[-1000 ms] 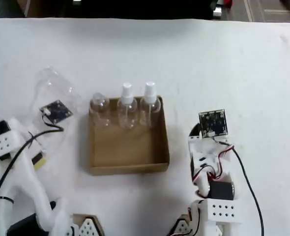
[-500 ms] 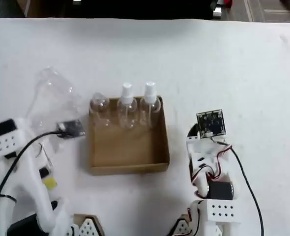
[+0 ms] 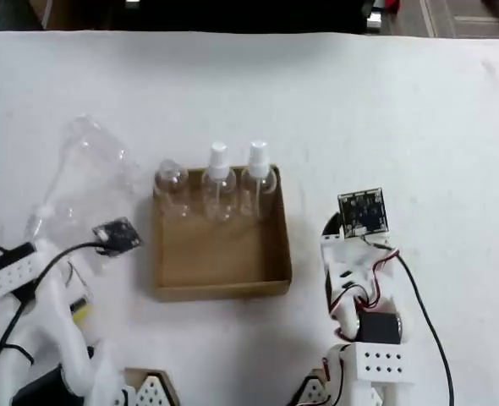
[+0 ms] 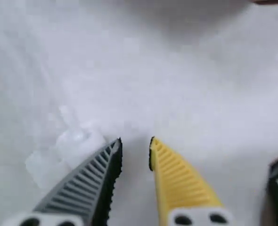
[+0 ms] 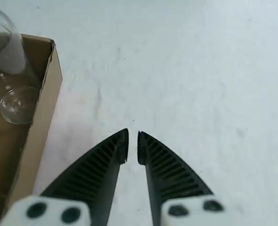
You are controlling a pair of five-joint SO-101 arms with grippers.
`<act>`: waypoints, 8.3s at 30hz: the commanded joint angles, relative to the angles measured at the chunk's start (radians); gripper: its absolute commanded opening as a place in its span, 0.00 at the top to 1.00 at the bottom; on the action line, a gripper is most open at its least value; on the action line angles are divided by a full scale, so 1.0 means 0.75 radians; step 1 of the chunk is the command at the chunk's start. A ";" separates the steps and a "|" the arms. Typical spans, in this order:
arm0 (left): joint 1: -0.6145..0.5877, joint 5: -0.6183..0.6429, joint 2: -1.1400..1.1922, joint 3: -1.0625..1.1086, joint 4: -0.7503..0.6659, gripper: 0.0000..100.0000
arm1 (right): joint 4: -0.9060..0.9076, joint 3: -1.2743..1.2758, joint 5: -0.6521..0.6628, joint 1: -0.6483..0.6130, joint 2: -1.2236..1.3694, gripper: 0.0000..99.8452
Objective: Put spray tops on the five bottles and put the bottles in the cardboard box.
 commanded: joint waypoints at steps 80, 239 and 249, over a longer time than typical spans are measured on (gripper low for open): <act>-0.345 2.641 0.740 -0.745 -0.319 0.79 | -0.028 -0.004 0.016 -0.013 -0.011 0.98; 0.983 2.179 -0.555 -0.291 -1.317 0.98 | -0.167 0.074 0.098 -0.046 -0.011 0.98; 0.981 2.179 -0.553 -0.252 -1.320 0.97 | -0.167 0.074 0.100 -0.046 -0.011 0.98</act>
